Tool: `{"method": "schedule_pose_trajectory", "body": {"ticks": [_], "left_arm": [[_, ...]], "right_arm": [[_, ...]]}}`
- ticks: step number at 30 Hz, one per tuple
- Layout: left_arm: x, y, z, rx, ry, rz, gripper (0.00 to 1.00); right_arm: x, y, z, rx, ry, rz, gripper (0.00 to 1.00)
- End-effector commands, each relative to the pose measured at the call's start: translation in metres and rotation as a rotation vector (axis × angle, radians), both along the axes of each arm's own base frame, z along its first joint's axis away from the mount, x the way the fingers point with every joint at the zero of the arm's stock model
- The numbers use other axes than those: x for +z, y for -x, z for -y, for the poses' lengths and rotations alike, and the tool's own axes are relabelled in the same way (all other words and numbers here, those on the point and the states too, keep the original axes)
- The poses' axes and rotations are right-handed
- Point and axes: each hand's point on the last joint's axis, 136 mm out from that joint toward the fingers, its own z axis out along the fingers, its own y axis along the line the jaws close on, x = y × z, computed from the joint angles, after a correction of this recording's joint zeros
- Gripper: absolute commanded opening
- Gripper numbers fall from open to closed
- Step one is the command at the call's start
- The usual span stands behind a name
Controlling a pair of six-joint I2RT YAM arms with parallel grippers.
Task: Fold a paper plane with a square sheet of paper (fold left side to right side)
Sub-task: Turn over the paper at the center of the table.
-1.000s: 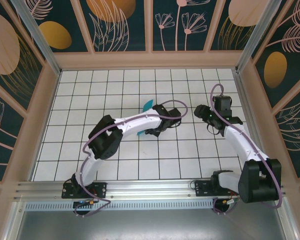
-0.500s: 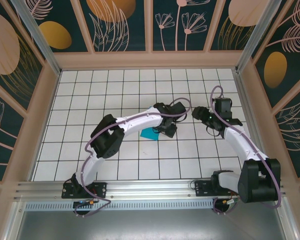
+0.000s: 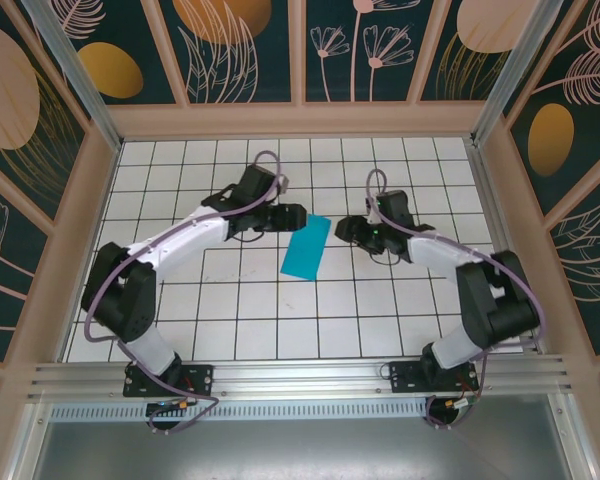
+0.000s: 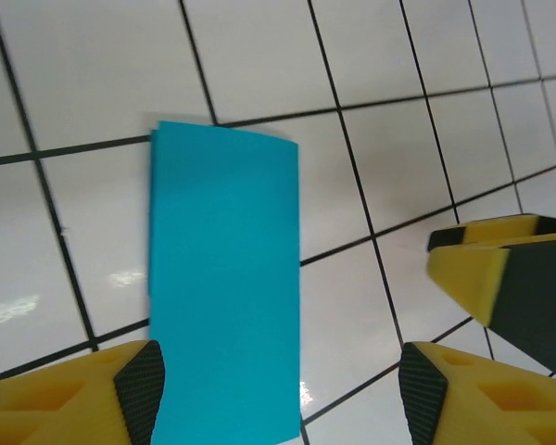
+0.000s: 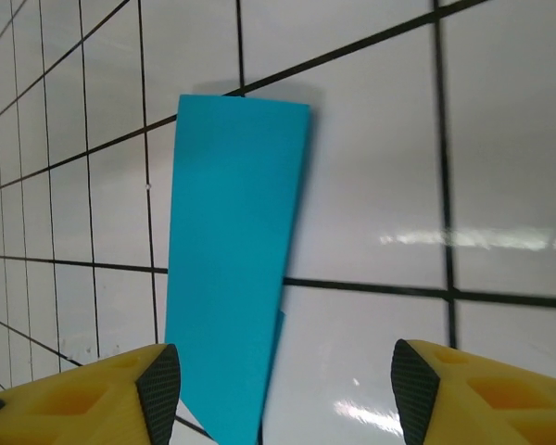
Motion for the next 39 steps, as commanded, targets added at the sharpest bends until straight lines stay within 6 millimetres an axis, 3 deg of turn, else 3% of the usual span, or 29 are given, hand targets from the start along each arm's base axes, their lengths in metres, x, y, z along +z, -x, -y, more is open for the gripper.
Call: {"method": "schedule_pose_trajectory", "body": {"ticks": [1, 7, 11, 14, 26, 39], "left_arm": [[0.006, -0.003, 0.004, -0.021, 0.171, 0.001, 0.70], [-0.013, -0.010, -0.006, -0.010, 0.206, -0.031, 0.71], [-0.022, -0.014, -0.007, -0.008, 0.206, -0.045, 0.71], [-0.042, -0.014, -0.007, -0.002, 0.186, -0.083, 0.71], [-0.080, -0.005, -0.009, -0.008, 0.150, -0.169, 0.65], [-0.101, 0.006, -0.005, -0.030, 0.157, -0.237, 0.61]], "right_arm": [[0.019, -0.033, -0.029, 0.028, -0.047, 0.080, 0.63], [0.001, -0.058, -0.052, 0.063, -0.032, 0.060, 0.61], [-0.010, -0.062, -0.064, 0.094, -0.046, 0.031, 0.61], [-0.021, -0.062, -0.069, 0.109, -0.036, 0.007, 0.60], [-0.070, -0.052, -0.057, 0.117, 0.093, -0.095, 0.59], [-0.072, -0.050, -0.060, 0.135, 0.088, -0.097, 0.58]]}}
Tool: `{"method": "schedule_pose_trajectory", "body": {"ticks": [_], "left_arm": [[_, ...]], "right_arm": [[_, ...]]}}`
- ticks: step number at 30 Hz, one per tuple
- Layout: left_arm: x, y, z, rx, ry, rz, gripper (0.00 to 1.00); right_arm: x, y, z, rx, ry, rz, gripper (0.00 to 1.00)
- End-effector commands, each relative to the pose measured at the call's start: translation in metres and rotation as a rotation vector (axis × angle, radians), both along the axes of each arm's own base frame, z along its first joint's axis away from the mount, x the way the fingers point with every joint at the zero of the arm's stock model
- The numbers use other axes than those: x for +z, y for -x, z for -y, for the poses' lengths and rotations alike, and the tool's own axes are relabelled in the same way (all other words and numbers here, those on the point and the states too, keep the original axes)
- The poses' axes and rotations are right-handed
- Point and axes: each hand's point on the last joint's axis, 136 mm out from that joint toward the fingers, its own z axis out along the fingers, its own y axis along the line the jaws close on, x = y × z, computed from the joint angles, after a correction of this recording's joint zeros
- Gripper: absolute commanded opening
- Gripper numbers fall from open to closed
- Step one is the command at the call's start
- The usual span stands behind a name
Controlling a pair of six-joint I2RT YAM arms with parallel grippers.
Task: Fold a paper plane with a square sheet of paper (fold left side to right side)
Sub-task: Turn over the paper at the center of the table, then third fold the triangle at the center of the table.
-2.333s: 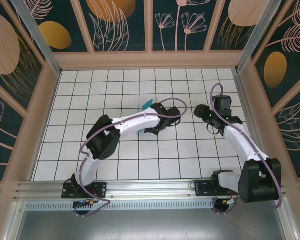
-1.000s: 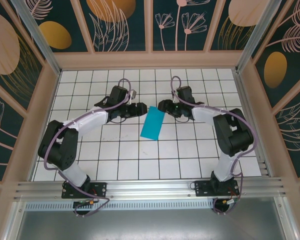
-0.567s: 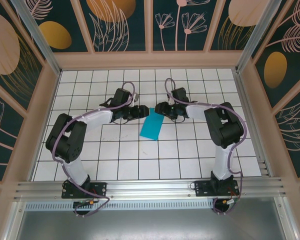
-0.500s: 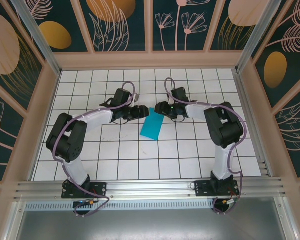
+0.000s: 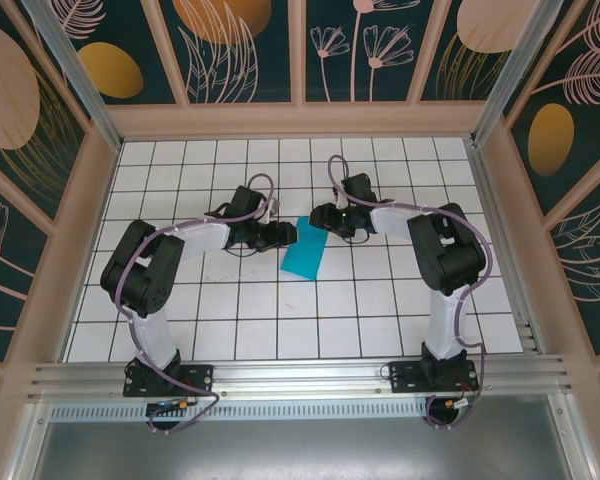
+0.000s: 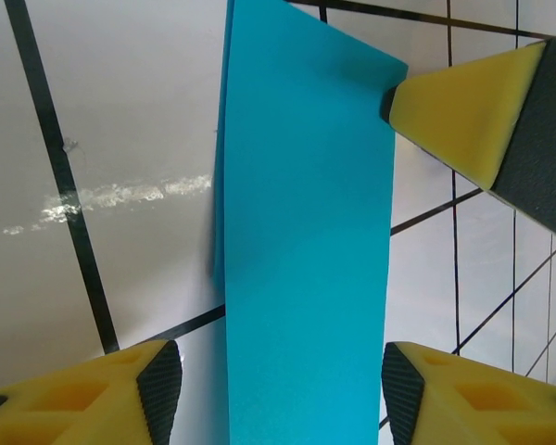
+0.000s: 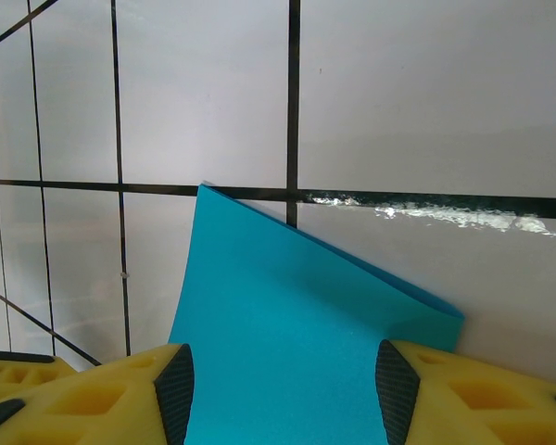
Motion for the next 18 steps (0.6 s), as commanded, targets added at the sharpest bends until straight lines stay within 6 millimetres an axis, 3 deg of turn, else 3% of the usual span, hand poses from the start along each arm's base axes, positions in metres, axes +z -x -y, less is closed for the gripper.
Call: {"method": "schedule_pose_trajectory", "body": {"ticks": [1, 18], "left_arm": [[-0.006, 0.004, 0.005, -0.016, 0.033, -0.020, 0.60], [-0.020, 0.015, 0.020, -0.064, 0.056, -0.071, 0.53]], "right_arm": [[-0.024, 0.008, 0.000, 0.025, 0.049, -0.042, 0.58], [-0.021, 0.008, -0.005, 0.038, 0.039, -0.032, 0.57]]}}
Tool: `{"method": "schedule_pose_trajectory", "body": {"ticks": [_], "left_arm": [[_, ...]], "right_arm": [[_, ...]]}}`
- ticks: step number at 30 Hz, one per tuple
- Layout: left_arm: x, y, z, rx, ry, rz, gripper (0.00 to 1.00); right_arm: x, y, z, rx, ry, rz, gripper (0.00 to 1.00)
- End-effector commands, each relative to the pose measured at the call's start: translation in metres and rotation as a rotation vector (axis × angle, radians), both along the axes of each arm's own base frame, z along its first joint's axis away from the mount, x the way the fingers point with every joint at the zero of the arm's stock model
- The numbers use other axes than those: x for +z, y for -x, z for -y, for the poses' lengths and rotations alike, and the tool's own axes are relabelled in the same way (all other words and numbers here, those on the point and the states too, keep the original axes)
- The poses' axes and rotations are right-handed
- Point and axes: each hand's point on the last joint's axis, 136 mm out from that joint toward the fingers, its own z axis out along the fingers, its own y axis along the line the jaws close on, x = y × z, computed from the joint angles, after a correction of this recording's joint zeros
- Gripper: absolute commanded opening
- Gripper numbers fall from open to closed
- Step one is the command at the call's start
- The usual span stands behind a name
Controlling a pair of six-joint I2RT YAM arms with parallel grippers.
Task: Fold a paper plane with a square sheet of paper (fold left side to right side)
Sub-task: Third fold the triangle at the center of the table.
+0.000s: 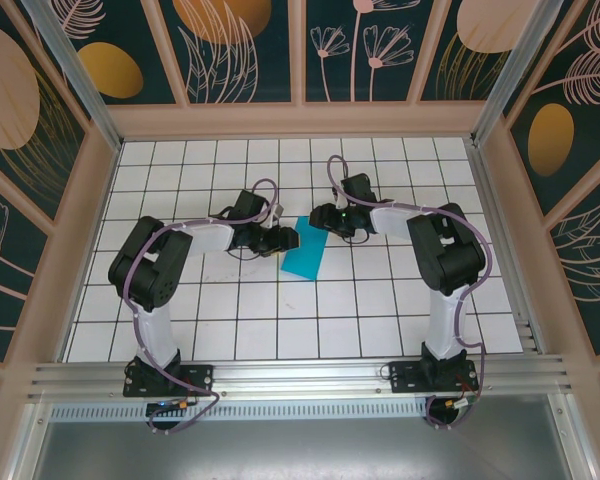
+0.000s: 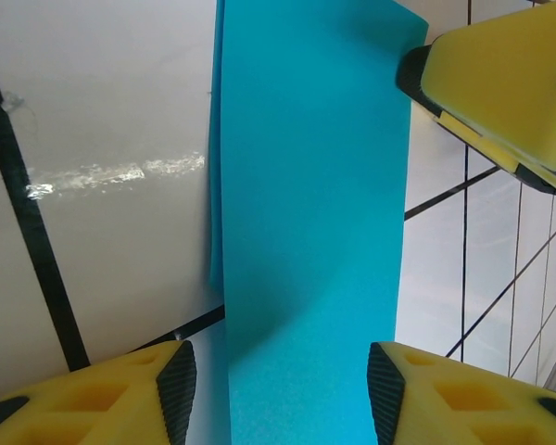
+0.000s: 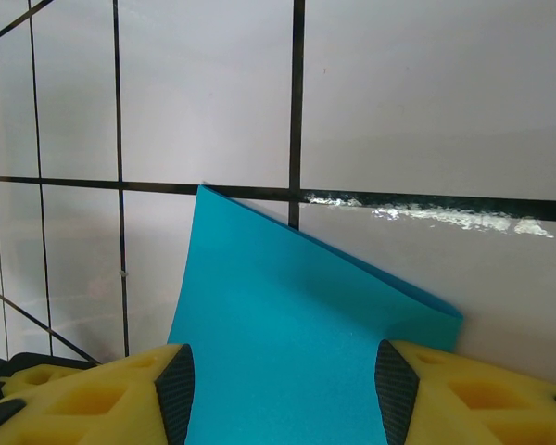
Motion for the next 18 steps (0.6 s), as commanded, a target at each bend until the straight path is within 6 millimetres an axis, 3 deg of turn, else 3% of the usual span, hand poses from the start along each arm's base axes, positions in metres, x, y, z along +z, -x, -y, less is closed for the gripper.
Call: {"method": "schedule_pose_trajectory", "body": {"ticks": [1, 13, 18], "left_arm": [[-0.004, 0.007, 0.010, -0.031, 0.025, -0.022, 0.53], [0.001, 0.006, 0.009, -0.016, 0.018, -0.009, 0.30], [0.002, 0.012, 0.009, -0.003, 0.015, -0.007, 0.19]], "right_arm": [[-0.021, 0.009, -0.005, 0.030, 0.034, -0.038, 0.58], [-0.017, 0.007, -0.005, 0.039, 0.039, -0.011, 0.58], [0.006, 0.000, -0.005, 0.054, 0.041, 0.083, 0.61]]}}
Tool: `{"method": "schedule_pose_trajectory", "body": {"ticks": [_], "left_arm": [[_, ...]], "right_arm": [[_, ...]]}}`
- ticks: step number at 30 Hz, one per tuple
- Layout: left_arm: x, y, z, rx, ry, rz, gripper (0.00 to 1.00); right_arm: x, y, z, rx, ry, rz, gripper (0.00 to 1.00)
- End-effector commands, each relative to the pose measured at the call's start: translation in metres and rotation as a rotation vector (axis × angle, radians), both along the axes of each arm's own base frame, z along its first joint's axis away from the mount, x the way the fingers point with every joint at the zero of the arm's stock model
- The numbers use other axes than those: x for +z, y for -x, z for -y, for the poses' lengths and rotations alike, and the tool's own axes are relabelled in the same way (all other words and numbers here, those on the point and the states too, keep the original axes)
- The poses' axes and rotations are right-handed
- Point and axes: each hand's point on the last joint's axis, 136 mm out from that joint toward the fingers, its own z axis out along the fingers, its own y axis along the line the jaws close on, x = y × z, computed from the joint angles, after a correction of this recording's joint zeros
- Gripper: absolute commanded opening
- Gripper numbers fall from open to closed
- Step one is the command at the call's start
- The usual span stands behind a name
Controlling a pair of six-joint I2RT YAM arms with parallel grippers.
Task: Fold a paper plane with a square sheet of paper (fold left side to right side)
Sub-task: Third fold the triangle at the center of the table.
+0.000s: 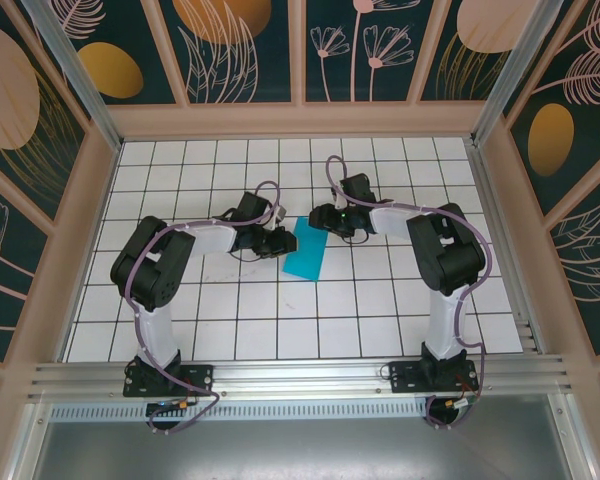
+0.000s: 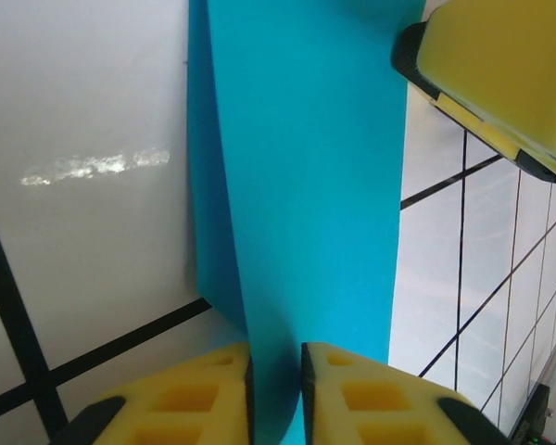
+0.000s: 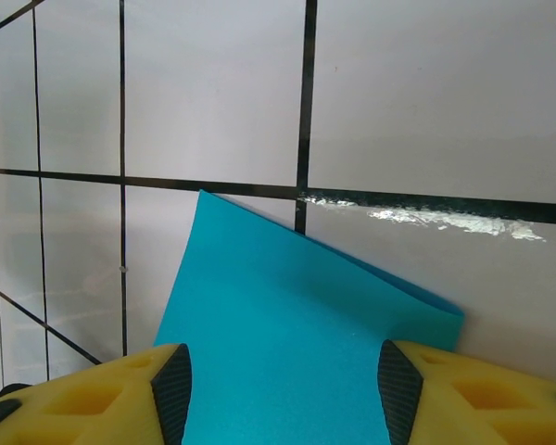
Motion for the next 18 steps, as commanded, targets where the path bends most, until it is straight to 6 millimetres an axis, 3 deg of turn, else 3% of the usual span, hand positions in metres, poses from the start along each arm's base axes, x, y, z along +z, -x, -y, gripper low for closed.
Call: {"method": "schedule_pose_trajectory", "body": {"ticks": [1, 6, 10, 15, 18], "left_arm": [[0.006, 0.007, 0.002, 0.006, 0.011, 0.011, 0.18], [0.009, 0.011, -0.001, 0.033, 0.013, 0.012, 0.14], [0.016, 0.014, 0.001, 0.073, 0.047, 0.000, 0.09], [0.030, 0.015, 0.002, 0.131, 0.091, -0.009, 0.02], [0.032, 0.018, 0.002, 0.148, 0.109, -0.026, 0.01]], "right_arm": [[0.010, -0.002, -0.002, 0.032, 0.035, 0.083, 0.64], [0.041, -0.004, 0.010, 0.033, 0.084, 0.212, 0.73], [0.067, 0.014, 0.024, 0.030, 0.088, 0.332, 0.74], [0.095, 0.070, 0.034, 0.067, 0.117, 0.501, 0.77], [0.097, 0.109, 0.028, 0.116, 0.117, 0.570, 0.77]]}}
